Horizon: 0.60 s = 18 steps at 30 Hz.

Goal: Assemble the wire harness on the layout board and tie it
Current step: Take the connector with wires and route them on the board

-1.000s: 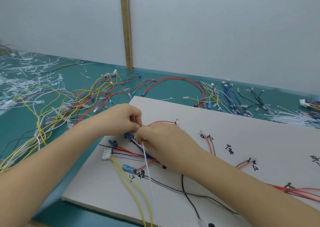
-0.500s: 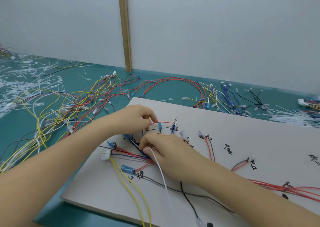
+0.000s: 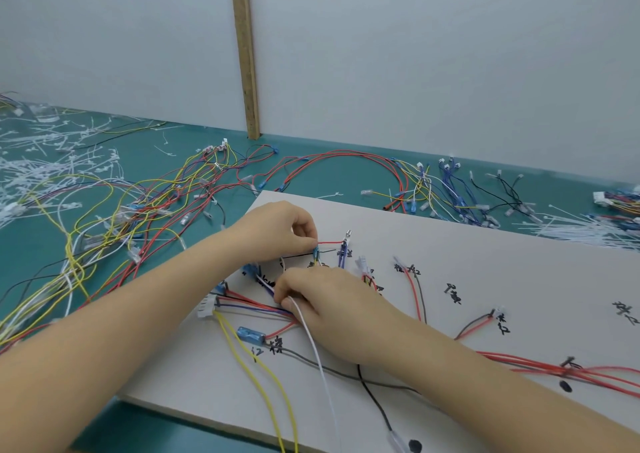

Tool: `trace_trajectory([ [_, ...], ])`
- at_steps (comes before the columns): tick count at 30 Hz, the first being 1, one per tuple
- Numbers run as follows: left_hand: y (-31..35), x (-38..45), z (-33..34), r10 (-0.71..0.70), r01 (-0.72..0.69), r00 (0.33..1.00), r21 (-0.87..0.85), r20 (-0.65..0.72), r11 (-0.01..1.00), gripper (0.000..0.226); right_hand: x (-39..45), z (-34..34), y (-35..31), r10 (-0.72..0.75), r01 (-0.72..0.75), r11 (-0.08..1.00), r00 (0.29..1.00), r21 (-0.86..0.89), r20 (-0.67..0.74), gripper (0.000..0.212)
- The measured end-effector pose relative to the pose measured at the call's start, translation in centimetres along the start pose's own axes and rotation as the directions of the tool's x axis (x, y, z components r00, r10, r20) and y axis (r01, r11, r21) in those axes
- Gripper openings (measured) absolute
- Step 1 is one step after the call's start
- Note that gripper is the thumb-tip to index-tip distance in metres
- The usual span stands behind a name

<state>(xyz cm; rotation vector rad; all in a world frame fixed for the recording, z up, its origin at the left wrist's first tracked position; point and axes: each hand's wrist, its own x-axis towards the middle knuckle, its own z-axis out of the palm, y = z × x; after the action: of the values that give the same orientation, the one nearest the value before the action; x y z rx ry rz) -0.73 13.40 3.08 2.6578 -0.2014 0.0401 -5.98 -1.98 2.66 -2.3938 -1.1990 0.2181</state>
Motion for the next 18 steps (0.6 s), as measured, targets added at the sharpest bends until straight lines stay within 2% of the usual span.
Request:
trace_trajectory([
  [5,-0.3,-0.6,-0.3,0.057,-0.057,0.998,-0.002,0.019,0.998,0.018,-0.1,-0.2,-0.2,-0.001,0.001,1.000,1.000,-0.004,0.008,0.019],
  [10,-0.5,-0.9,-0.4,0.062,-0.059,0.997,-0.050,0.055,0.997,0.009,-0.6,-0.5,-0.7,-0.015,0.015,0.999,1.000,-0.040,0.021,0.017],
  [16,-0.8,-1.6,-1.3,0.042,-0.035,0.980,-0.040,0.194,0.999,0.027,-2.6,-2.1,-0.2,-0.073,0.062,0.991,0.993,-0.120,-0.091,0.022],
  [18,-0.6,-1.8,-1.4,0.023,-0.021,0.976,-0.010,0.218,1.000,0.031,-4.0,-2.5,0.4,-0.104,0.089,0.981,0.991,-0.170,-0.084,0.022],
])
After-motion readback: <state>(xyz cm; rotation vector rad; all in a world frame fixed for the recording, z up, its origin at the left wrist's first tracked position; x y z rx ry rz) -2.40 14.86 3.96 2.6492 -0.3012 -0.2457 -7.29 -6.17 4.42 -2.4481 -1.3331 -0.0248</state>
